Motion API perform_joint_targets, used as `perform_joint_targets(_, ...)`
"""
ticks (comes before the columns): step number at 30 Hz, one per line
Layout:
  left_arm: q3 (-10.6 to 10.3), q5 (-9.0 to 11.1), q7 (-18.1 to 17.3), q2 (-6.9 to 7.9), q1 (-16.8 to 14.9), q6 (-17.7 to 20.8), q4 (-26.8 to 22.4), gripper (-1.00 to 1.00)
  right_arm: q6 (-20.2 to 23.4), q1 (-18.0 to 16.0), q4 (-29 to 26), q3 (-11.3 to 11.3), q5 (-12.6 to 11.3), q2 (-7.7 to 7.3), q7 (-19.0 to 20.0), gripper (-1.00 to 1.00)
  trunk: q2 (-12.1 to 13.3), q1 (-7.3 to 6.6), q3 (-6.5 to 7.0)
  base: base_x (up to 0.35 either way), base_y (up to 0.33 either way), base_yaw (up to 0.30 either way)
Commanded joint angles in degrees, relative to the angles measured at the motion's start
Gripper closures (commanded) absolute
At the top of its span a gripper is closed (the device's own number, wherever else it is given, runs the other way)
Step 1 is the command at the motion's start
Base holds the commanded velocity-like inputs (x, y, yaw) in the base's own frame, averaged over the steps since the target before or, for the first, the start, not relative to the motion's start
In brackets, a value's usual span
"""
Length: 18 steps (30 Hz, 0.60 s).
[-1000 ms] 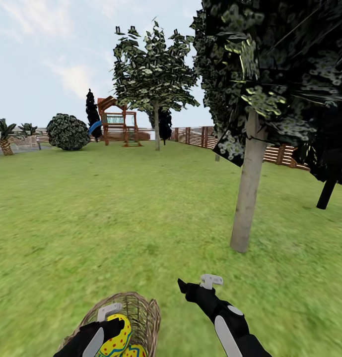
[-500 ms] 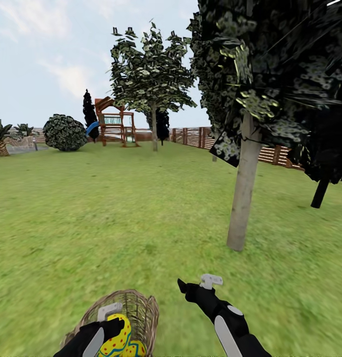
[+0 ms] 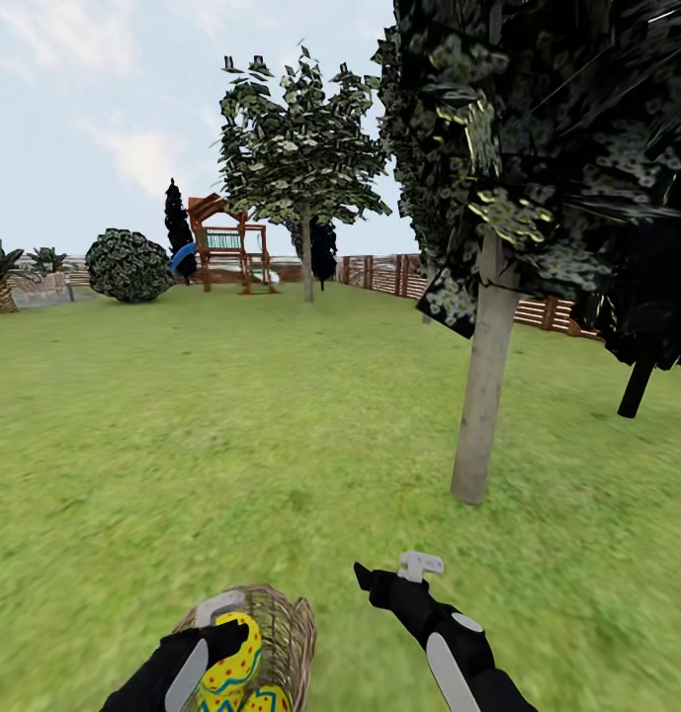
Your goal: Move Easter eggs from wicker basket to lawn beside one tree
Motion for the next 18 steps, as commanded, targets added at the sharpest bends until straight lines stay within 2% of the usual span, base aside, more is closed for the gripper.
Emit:
perform_joint_targets(1,0.1,0.5,0.3,-0.06,0.0,0.9,-2.3,1.0,0.3,0.0,0.0,0.0,-0.4,0.04,-0.3,-1.0,0.4,-0.23,0.11,0.0,0.0,0.0)
perform_joint_targets(3,0.1,0.5,0.4,-0.07,0.0,1.3,-4.2,1.0,0.2,0.0,0.0,0.0,-0.4,0.02,-0.3,-1.0,1.2,-0.67,0.47,0.0,0.0,0.0)
perform_joint_targets(9,0.1,0.5,0.4,-0.08,0.0,1.8,-5.5,1.0,0.2,0.0,0.0,0.1,-0.6,-0.06,-0.2,-1.0,3.6,-1.99,1.59,0.0,0.0,-0.018)
perform_joint_targets(16,0.1,0.5,0.4,-0.1,0.0,1.9,-7.1,1.0,0.0,0.0,0.0,-0.4,-0.6,-0.15,-0.2,-1.0,6.4,-3.53,3.3,0.0,0.0,-0.182)
perform_joint_targets(18,0.0,0.5,0.5,-0.14,0.0,1.9,-7.7,1.0,0.0,0.0,0.1,-0.4,-0.6,-0.16,-0.2,-1.0,6.4,-3.53,3.44,0.0,0.0,-0.212)
